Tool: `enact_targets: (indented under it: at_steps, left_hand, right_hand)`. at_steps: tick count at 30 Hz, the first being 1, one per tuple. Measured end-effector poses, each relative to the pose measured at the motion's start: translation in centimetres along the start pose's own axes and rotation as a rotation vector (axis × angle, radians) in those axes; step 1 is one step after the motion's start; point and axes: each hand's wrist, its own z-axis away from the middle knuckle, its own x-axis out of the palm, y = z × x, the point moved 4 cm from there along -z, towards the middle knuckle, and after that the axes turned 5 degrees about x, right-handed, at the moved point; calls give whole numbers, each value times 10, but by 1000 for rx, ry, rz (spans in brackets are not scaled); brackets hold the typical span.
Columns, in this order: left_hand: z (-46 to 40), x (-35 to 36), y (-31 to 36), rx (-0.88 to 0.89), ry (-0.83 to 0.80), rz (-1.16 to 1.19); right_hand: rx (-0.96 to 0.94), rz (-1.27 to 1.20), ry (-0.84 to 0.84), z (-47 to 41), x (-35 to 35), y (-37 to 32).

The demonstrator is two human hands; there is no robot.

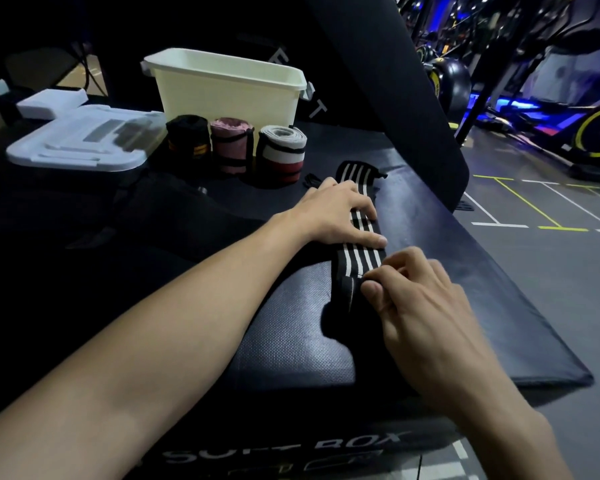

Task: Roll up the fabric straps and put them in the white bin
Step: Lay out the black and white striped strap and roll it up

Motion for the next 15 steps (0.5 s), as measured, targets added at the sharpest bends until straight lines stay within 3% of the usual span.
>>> enact_targets:
  at_steps: [10,15]
  left_hand:
    - [-3,2,4,87,-16,76]
    - [-2,4,2,100,-104,121]
  right_hand:
    - [30,68,8,-20,5,2]
    - [16,-3,255,-26,8,2]
